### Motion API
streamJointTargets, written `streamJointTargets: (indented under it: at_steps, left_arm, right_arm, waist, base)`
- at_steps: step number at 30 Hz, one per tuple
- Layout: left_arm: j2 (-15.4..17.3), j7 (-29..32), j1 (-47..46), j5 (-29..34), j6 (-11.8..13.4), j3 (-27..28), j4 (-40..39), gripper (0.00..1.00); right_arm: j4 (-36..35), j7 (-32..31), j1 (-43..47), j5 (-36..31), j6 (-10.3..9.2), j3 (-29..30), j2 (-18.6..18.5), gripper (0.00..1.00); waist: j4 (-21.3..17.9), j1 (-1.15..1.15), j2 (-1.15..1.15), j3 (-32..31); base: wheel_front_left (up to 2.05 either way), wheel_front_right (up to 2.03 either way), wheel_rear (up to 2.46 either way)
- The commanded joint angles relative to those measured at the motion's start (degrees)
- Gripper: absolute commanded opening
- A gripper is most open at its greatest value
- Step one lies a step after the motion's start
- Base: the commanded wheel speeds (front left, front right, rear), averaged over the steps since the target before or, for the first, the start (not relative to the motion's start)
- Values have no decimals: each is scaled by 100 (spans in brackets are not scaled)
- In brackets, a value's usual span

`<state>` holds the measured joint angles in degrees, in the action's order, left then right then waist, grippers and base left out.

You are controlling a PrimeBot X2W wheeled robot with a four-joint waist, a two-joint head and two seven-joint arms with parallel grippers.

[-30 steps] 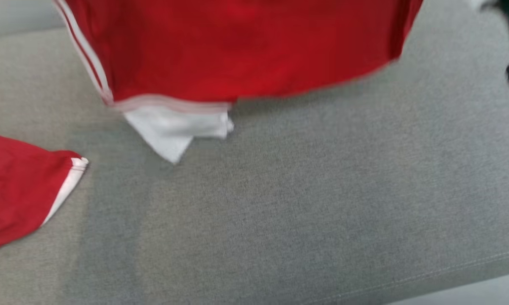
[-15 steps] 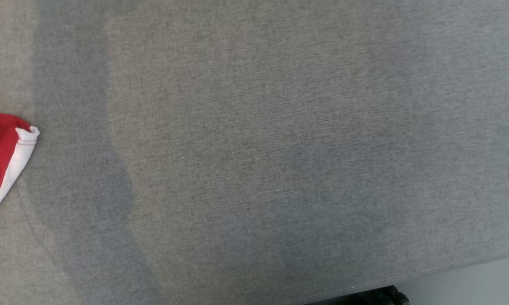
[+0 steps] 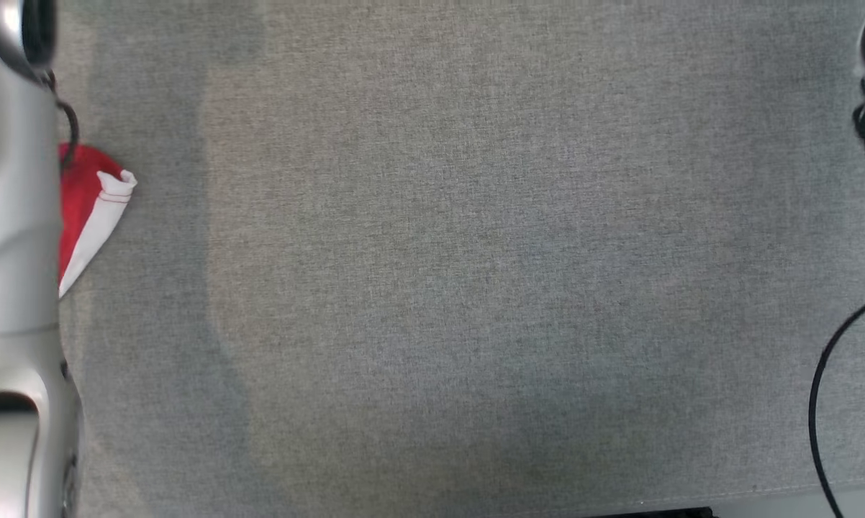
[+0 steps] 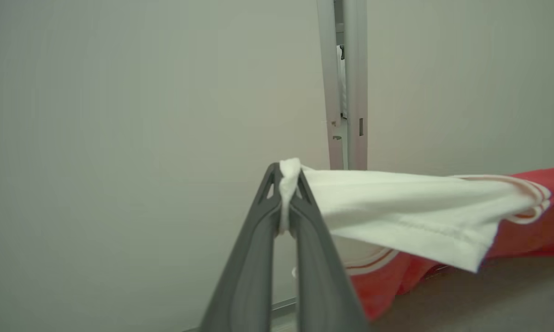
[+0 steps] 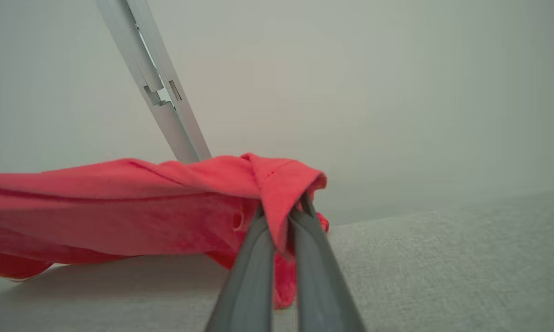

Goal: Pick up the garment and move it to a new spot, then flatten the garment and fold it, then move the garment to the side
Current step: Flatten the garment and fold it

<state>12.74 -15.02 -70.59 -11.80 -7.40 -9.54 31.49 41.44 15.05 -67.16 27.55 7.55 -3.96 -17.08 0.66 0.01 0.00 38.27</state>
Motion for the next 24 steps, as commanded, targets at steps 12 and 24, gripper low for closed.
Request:
streamJointTargets:
  at_steps: [12, 24]
  left_arm:
    - [653, -21, 2448, 90, -1, -593, -734, 0]
    - [979, -21, 3491, -119, 1, -1841, -636, 0]
  right_arm:
    - [-89, -229, 1548, 1538, -11, -2003, -446, 0]
    - [241, -1205, 2051, 2382, -11, -3512, -1555, 0]
  waist:
    - [28, -1, 0, -1401]
    - [133, -1, 0, -2293]
  base:
    - [0, 0, 0]
    - [0, 0, 0]
